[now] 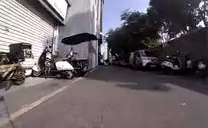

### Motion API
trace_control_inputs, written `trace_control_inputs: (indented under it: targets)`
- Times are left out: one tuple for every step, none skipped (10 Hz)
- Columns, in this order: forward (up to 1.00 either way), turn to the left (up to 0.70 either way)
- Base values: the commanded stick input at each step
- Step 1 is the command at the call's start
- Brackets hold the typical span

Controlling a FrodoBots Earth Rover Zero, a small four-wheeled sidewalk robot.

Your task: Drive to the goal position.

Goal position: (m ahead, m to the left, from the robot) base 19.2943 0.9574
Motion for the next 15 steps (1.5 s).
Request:
trace_control_inputs:
  targets:
    - [0.7,0.0]
    - [0.7,0.0]
    - [0.7,0.0]
    - [0.7,0.0]
    - [0.7,0.0]
    - [0.7,0.0]
    - [0.7,0.0]
    - [0.7,0.0]
    - [0.7,0.0]
    - [0.7,0.0]
    - [0.7,0.0]
    - [0.7,0.0]
    - [0.7,0.0]
    - [0.7,0.0]
    - [0.7,0.0]
